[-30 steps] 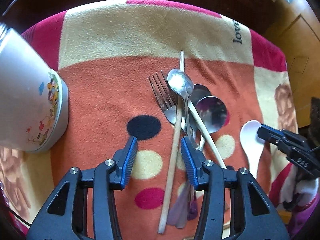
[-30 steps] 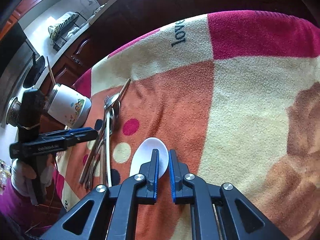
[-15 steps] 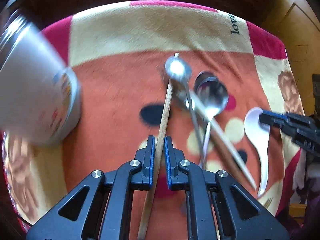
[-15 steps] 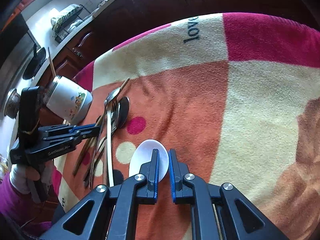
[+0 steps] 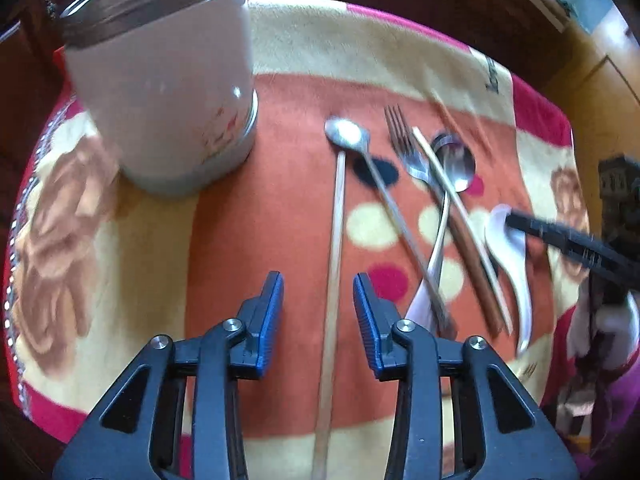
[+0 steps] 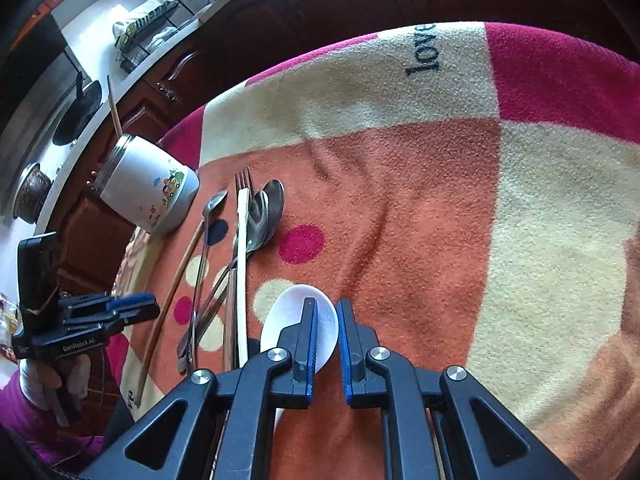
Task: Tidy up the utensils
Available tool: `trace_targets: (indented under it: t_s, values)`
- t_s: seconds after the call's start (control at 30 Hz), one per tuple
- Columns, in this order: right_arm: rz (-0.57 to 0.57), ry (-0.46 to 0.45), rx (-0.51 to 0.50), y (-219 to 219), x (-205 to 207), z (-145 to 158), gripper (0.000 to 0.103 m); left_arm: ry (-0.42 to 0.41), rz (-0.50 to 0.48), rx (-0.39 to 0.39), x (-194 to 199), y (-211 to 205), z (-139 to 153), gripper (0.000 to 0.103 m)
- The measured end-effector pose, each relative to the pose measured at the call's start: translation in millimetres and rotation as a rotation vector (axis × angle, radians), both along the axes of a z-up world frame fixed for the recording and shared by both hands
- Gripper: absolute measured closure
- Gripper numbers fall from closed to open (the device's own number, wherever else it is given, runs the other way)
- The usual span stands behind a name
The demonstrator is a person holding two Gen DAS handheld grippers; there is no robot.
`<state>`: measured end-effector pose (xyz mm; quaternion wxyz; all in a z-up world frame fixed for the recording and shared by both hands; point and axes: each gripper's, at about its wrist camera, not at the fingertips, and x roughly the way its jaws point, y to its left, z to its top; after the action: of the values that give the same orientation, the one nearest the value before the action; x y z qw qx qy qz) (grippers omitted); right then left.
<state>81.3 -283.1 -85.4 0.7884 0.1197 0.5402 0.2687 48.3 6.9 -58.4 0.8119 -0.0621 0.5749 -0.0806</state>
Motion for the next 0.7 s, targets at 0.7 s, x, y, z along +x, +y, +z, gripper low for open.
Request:
trace_targets:
  t_s: [0.7]
  values:
    - [0.055, -0.168, -0.047, 13, -19, 51, 0.100, -0.082, -0.026, -0.049, 14, 21, 22, 0.099]
